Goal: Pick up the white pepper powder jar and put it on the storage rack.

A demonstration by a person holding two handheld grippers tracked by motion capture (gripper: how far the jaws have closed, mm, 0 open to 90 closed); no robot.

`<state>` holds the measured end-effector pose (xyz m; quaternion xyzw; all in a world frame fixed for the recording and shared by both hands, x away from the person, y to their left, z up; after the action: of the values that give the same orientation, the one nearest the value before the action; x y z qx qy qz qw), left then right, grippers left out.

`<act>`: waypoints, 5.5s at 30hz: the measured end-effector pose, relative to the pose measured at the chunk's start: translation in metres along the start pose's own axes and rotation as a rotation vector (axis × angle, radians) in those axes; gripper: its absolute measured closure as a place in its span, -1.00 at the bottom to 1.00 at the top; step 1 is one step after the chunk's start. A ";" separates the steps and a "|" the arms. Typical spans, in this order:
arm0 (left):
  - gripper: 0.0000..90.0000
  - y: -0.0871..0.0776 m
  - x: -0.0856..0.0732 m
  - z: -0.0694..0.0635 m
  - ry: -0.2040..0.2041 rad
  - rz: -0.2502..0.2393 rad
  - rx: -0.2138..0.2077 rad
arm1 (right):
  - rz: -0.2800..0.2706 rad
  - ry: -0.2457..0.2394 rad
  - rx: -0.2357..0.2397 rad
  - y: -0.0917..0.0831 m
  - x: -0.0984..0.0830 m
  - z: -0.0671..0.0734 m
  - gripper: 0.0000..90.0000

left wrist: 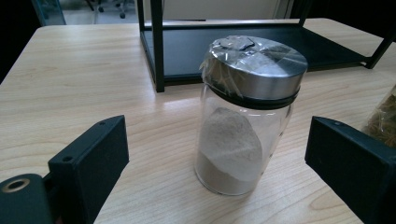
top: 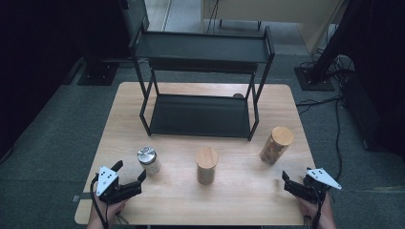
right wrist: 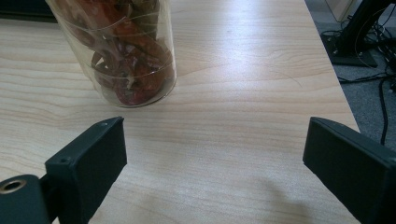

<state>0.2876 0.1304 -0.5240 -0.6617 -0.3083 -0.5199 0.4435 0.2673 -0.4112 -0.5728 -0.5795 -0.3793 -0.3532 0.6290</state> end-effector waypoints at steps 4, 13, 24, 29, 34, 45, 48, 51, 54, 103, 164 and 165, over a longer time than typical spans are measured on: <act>-0.86 0.001 0.000 -0.005 0.010 0.002 -0.007 | 0.000 -0.003 0.000 0.000 0.000 0.000 -0.87; -0.85 0.006 -0.002 -0.013 0.019 0.004 -0.007 | 0.002 -0.005 0.001 0.000 0.000 0.001 -0.87; -0.80 0.016 -0.004 -0.025 0.014 0.021 -0.018 | 0.003 -0.005 0.009 0.000 0.000 0.001 -0.87; -0.80 0.020 -0.004 -0.025 0.020 0.027 0.004 | 0.004 -0.008 0.015 0.000 0.000 0.002 -0.87; -0.80 0.023 -0.004 -0.024 0.018 0.031 0.019 | 0.002 -0.012 0.019 0.000 0.000 0.002 -0.87; -0.80 0.031 -0.004 -0.026 0.027 0.051 0.024 | 0.001 -0.015 0.024 0.000 0.000 0.003 -0.87; -0.80 0.033 -0.003 -0.028 0.029 0.054 0.027 | 0.001 -0.016 0.025 0.000 0.000 0.003 -0.87; -0.80 0.036 -0.003 -0.029 0.031 0.059 0.033 | 0.001 -0.016 0.025 0.000 0.000 0.003 -0.87; -0.80 0.039 -0.002 -0.032 0.034 0.063 0.040 | 0.000 -0.019 0.024 0.000 0.000 0.003 -0.87; -0.31 0.077 0.003 -0.022 0.031 0.128 0.129 | 0.000 -0.019 0.037 -0.001 0.000 0.004 -0.87; -0.30 0.182 0.066 -0.030 0.091 0.133 0.162 | 0.003 -0.037 0.049 -0.001 -0.001 0.007 -0.97; -0.30 0.184 0.066 -0.029 0.088 0.131 0.159 | 0.002 -0.037 0.049 -0.001 -0.001 0.007 -0.97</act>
<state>0.4530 0.0237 -0.5071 -0.6196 -0.2850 -0.4923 0.5409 0.2656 -0.4041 -0.5733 -0.5707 -0.3986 -0.3323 0.6364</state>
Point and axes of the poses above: each handheld gripper's, and its own axes: y roughly forward along the jaws, x roughly out of its top, z roughly to its left, the point moved 9 cm from there along y, roughly forward along the jaws, and after that the axes turned 5 degrees about -z, right-handed, at the moved point
